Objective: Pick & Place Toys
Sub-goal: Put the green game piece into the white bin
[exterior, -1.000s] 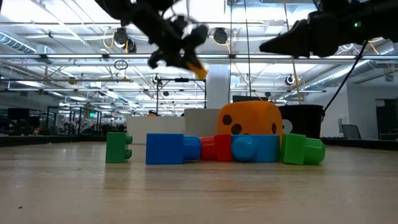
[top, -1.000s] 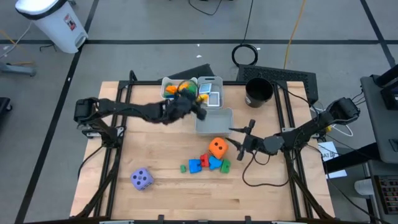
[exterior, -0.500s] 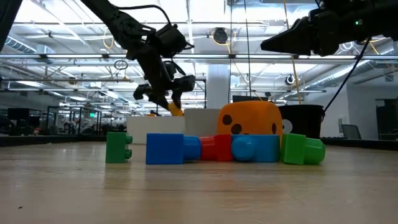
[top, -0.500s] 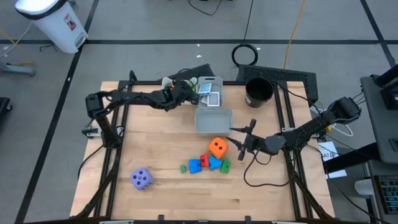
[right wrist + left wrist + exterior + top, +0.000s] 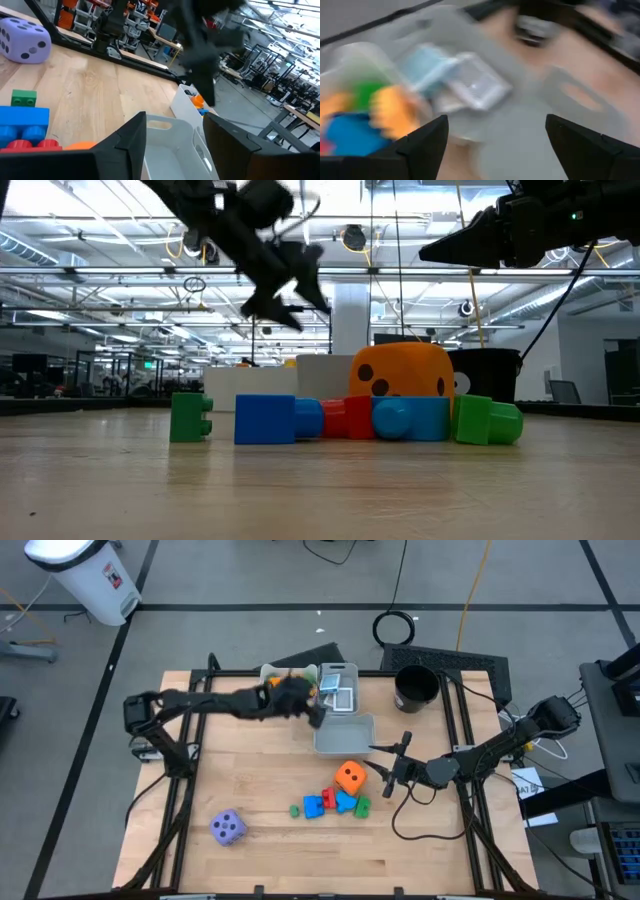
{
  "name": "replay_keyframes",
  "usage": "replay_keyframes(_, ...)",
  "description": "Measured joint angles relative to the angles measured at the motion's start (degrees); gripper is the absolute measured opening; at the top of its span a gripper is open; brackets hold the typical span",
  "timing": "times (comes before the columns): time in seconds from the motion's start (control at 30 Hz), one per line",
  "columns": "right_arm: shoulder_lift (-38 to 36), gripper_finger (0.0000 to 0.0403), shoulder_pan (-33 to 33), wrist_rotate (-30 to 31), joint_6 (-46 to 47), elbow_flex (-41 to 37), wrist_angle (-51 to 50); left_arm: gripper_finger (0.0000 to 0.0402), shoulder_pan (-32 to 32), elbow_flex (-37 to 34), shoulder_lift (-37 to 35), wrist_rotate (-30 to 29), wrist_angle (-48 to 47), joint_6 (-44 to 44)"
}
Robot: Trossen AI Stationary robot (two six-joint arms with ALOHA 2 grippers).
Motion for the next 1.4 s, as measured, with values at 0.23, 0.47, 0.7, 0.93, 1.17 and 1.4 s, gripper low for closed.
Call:
replay_keyframes(0.23,-0.7,0.0173,1.8,0.0,1.8,0.0,-1.0,0.0348,-16.8,-0.5,-2.6,5.3,9.5,17.9)
replay_keyframes(0.47,-4.0,0.0173,3.9,0.0,5.6,0.0,-0.9,0.0349,-23.7,-6.7,-3.8,24.5,29.9,22.9)
replay_keyframes(0.7,-5.9,0.0174,4.5,-5.0,6.5,0.0,-0.8,0.0349,-25.0,-7.6,-3.8,27.1,33.8,20.2)
replay_keyframes(0.93,-6.0,0.0173,4.3,-6.2,6.4,0.0,0.1,0.0349,-25.5,-7.6,-3.7,27.1,33.7,19.3)
replay_keyframes(1.17,-5.9,0.0171,4.2,-6.2,6.6,0.0,-0.7,0.0349,-25.3,-7.6,-3.7,27.1,33.7,19.3)
replay_keyframes(1.4,-5.9,0.0171,4.2,-6.2,7.2,0.0,-0.8,0.0349,-25.3,-7.6,-3.7,27.1,33.7,19.7)
